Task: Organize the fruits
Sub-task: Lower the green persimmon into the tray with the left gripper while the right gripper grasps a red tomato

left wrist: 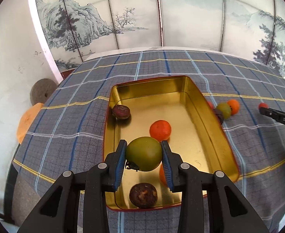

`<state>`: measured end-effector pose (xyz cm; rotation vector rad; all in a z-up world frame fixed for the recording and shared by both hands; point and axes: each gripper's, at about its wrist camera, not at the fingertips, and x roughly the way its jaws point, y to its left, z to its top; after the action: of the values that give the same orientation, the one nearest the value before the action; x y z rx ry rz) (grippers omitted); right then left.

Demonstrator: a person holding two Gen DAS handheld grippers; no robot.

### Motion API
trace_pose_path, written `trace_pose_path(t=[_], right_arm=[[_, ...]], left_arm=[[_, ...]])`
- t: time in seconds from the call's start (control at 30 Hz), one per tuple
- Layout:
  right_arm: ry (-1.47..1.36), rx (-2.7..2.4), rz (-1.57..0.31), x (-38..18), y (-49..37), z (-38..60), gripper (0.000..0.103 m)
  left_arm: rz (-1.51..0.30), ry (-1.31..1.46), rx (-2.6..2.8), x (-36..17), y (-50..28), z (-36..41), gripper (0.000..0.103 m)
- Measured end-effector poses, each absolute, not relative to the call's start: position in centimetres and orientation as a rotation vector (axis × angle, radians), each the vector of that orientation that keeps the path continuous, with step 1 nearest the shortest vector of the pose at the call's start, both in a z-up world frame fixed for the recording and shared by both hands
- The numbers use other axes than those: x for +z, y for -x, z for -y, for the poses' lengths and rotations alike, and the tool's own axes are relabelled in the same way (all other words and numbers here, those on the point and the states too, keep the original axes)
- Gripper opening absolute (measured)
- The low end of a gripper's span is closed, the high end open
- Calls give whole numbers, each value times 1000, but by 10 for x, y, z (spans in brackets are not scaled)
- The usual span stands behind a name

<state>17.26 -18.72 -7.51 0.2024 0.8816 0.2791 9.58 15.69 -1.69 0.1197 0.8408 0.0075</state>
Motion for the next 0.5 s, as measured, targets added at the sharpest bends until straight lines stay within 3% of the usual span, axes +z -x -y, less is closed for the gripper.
trace_pose_path(t=[0.5], right_arm=[[-202, 281, -884, -76, -173, 188, 28]], left_arm=[[-849, -155, 52, -28, -113, -164, 37]])
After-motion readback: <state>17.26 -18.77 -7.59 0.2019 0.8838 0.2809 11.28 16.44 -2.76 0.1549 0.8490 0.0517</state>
